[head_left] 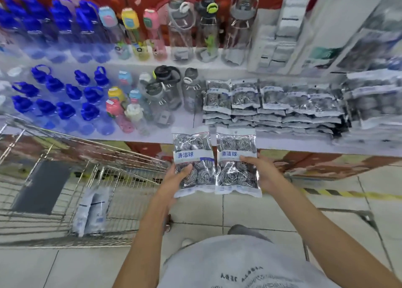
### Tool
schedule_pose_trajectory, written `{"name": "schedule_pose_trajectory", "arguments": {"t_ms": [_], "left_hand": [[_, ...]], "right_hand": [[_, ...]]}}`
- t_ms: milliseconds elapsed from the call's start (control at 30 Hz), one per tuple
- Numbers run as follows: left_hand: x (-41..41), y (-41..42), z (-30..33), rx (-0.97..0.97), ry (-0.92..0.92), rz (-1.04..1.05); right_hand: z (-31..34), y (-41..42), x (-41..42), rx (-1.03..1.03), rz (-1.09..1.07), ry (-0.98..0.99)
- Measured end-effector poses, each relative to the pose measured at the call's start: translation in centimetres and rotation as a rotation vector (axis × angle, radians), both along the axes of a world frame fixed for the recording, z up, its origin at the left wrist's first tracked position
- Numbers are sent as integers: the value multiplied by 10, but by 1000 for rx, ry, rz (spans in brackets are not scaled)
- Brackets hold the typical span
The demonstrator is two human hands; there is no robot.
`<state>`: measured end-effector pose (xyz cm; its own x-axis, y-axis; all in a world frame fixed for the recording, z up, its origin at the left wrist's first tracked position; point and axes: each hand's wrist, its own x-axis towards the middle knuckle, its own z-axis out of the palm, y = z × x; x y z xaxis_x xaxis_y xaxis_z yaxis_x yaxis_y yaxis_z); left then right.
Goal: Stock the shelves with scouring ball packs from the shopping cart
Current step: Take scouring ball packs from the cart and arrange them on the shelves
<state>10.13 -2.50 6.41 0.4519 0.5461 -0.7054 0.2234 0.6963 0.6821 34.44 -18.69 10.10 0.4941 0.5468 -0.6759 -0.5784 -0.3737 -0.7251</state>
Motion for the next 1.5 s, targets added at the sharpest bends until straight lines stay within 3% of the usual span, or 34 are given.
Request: {"name": "schedule_pose_trajectory", "arguments": {"t_ms": [267,433,667,1100,1500], "left_hand": [[153,-67,16,-22,-28,-66],[232,-110,16,-96,-64,-54],[312,-127,13,-57,-22,-112],[477,-75,11,125,18,-272],[592,-38,4,61,48,-233]], "right_hand": [[8,-97,130,-21,-212,-39],[6,-146,206,-57,-253,-48],[-1,-182,288,-82,-309,-48],[-2,-142,449,-247,-302,-101],[-10,-61,561,-343,-120,-60]]}}
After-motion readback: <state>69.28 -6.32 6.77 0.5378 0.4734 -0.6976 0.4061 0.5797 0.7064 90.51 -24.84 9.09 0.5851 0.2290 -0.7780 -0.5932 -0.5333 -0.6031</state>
